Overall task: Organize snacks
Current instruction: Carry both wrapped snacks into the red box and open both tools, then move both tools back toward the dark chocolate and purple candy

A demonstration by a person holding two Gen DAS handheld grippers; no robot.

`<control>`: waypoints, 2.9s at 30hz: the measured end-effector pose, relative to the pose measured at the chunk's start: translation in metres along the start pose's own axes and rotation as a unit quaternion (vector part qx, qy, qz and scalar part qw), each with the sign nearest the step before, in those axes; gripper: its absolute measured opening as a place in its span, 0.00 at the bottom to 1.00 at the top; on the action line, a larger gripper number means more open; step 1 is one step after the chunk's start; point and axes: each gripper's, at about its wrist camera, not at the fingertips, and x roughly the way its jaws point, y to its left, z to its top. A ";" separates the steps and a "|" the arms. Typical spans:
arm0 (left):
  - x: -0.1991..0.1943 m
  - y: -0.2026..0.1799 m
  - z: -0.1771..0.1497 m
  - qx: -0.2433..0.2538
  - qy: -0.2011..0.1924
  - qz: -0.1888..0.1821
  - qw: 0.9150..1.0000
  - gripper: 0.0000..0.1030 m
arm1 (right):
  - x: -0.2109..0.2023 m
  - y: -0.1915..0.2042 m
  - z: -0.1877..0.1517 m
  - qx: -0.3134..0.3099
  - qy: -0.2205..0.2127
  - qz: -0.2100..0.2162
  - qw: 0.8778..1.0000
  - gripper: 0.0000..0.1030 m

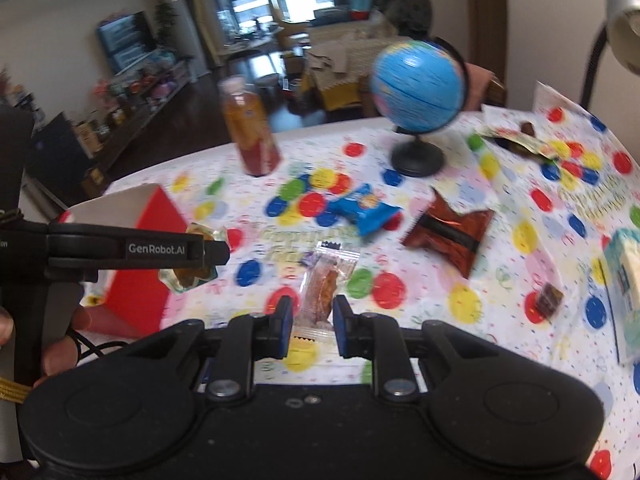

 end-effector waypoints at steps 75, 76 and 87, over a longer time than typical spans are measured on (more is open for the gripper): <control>-0.012 0.317 -0.024 -0.036 0.044 0.063 0.996 0.62 | 0.151 0.286 -0.003 -0.069 0.096 0.025 0.993 0.36; -0.016 0.317 -0.024 -0.038 0.040 0.059 0.997 0.62 | 0.147 0.286 -0.002 -0.067 0.093 0.025 0.993 0.37; -0.059 0.306 -0.025 -0.031 -0.004 0.042 0.999 0.69 | 0.103 0.284 -0.003 -0.054 0.055 0.023 0.997 0.48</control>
